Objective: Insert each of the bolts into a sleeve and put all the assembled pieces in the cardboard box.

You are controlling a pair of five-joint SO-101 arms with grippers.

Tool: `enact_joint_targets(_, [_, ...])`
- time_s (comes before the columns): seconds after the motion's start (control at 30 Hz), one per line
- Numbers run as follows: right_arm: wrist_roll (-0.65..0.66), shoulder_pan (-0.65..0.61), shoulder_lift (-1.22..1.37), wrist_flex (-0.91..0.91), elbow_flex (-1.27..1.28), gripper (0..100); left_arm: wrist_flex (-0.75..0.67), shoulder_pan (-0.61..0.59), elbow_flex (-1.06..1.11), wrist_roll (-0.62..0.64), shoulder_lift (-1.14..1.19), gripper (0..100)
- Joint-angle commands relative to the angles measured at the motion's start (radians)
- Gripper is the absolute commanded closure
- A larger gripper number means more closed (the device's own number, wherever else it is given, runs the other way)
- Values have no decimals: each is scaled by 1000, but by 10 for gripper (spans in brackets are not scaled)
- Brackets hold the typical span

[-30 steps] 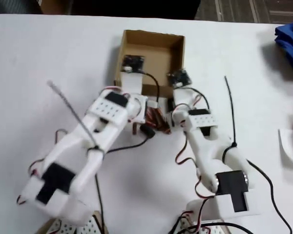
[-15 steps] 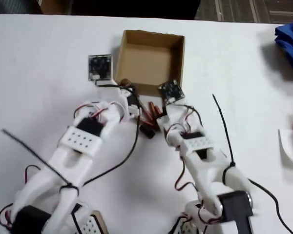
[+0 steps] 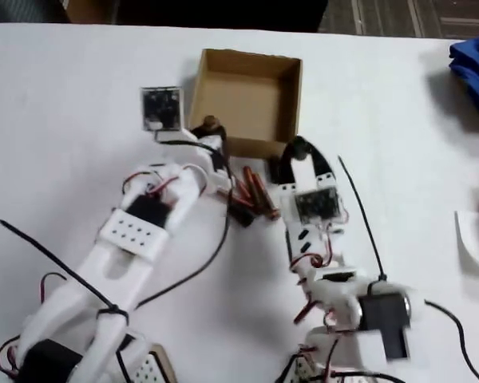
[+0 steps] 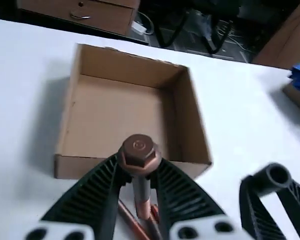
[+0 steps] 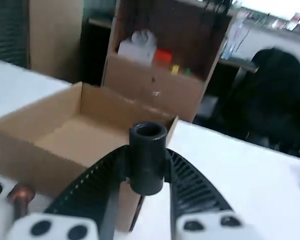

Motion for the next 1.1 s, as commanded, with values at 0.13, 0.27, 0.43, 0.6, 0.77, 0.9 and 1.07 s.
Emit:
enact_joint_targets(0.13, [0,-39,245,-372,-12,979,-109,135,-30,2,-48,976])
enact_joint_targets(0.27, [0,-42,338,-369,-78,979,-258,115,-39,2,-46,975])
enact_joint_targets(0.43, [0,-48,367,-371,-89,979,-316,117,-64,2,-44,975])
enact_joint_targets(0.6, [0,-48,374,-371,-94,979,-316,126,-93,2,-40,975])
enact_joint_targets(0.77, [-9,-41,378,-323,-120,979,-313,140,-205,2,107,975])
enact_joint_targets(0.9, [-114,-25,367,-268,-130,979,-222,158,-308,2,213,975])
enact_joint_targets(1.07, [-123,-21,366,-266,-130,979,-196,189,-308,0,203,975])
